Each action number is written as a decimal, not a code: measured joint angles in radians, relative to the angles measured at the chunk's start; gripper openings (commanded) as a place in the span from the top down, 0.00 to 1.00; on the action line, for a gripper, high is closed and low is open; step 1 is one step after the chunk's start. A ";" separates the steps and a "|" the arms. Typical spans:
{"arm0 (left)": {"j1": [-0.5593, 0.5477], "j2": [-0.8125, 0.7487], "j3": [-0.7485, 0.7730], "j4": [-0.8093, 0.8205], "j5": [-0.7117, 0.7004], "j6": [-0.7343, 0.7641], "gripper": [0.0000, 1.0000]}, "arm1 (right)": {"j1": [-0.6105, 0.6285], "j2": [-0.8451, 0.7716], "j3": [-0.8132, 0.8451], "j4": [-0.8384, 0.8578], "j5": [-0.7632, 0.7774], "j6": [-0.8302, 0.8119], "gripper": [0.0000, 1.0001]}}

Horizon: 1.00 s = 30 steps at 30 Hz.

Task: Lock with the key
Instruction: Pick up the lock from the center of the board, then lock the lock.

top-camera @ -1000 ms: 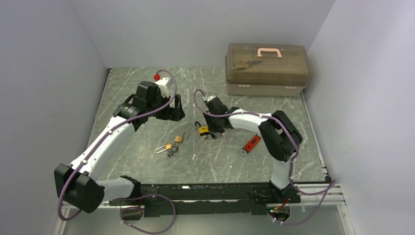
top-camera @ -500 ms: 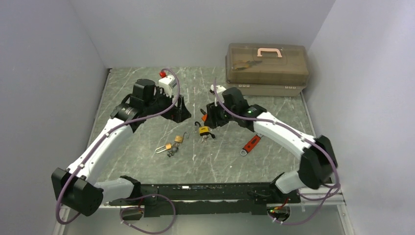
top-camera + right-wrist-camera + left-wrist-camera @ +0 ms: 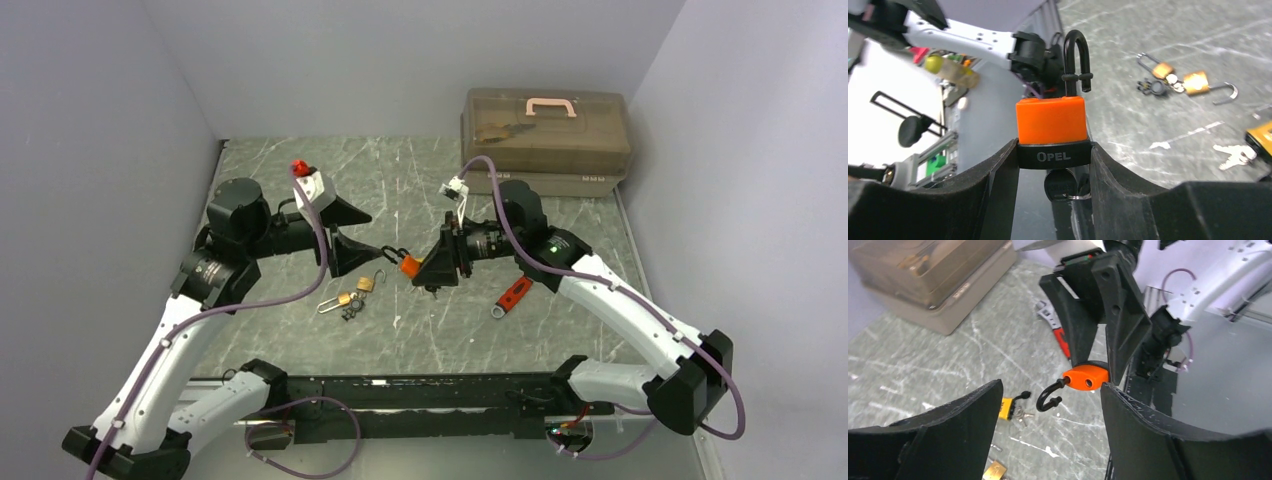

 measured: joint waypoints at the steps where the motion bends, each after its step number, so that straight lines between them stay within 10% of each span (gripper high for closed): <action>1: 0.000 -0.005 0.000 0.004 0.034 0.004 0.26 | 0.000 -0.008 0.000 0.014 -0.029 0.009 0.98; 13: -0.009 -0.026 -0.014 0.058 0.266 -0.028 0.55 | 0.007 -0.039 0.035 0.053 -0.169 0.037 0.99; 25: -0.040 0.012 -0.014 0.012 0.270 -0.028 0.51 | 0.013 -0.065 0.069 0.052 -0.178 0.035 0.99; 30: -0.040 0.022 -0.010 -0.010 0.253 -0.029 0.35 | 0.020 -0.067 0.071 0.048 -0.178 0.030 0.99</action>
